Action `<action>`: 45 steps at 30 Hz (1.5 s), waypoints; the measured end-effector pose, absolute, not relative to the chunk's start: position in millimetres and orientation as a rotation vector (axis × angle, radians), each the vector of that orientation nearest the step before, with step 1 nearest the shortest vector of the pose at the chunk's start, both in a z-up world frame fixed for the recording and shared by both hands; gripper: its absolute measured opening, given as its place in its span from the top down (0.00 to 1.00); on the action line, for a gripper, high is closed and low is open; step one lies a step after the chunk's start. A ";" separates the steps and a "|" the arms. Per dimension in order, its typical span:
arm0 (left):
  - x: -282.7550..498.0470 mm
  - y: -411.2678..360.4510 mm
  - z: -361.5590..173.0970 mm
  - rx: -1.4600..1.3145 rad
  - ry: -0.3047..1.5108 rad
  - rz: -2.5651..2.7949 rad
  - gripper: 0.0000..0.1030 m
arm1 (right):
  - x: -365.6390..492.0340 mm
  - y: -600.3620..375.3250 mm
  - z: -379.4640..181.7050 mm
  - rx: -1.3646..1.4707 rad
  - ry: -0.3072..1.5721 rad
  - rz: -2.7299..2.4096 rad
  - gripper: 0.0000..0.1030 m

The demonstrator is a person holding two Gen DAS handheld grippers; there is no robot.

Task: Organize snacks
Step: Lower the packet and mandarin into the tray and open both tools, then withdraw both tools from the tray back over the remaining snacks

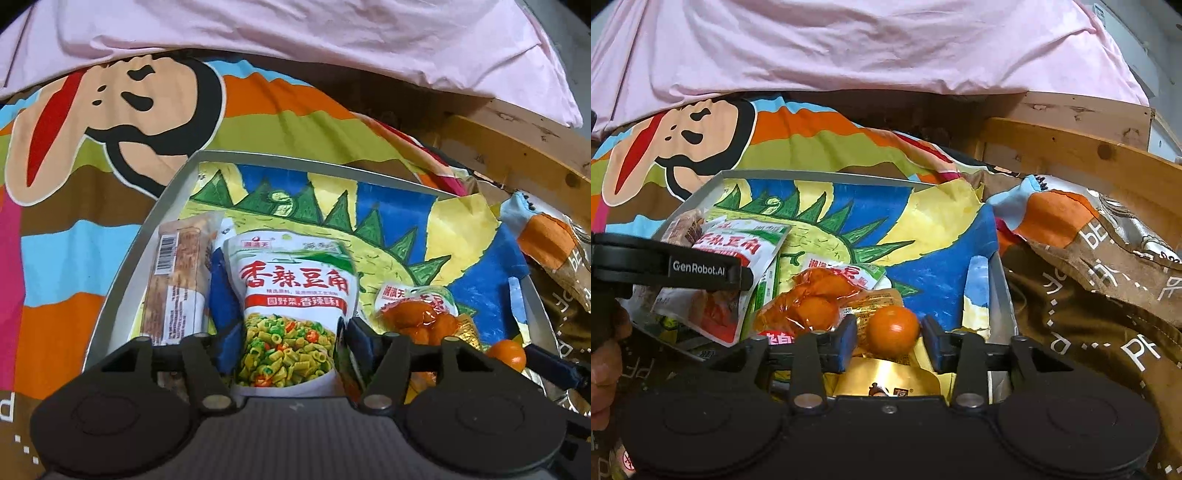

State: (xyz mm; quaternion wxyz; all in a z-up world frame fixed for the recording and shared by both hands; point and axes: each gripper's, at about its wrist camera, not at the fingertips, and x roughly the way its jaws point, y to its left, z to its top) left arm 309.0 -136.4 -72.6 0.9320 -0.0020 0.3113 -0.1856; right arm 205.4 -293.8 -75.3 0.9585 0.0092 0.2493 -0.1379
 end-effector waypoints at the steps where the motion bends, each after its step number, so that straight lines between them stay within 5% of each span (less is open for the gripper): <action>1: 308.1 -135.9 -72.0 -0.008 0.636 -0.373 0.32 | 204.5 -294.8 -74.1 0.022 0.502 -0.283 0.53; 21: 216.2 -91.4 1.4 -0.022 0.480 -0.286 0.01 | 121.5 -298.0 9.6 0.054 0.298 -0.301 0.02; 45: 46.7 -44.6 13.2 0.141 0.514 -0.237 0.00 | -47.3 -256.7 27.0 0.030 0.356 -0.202 0.01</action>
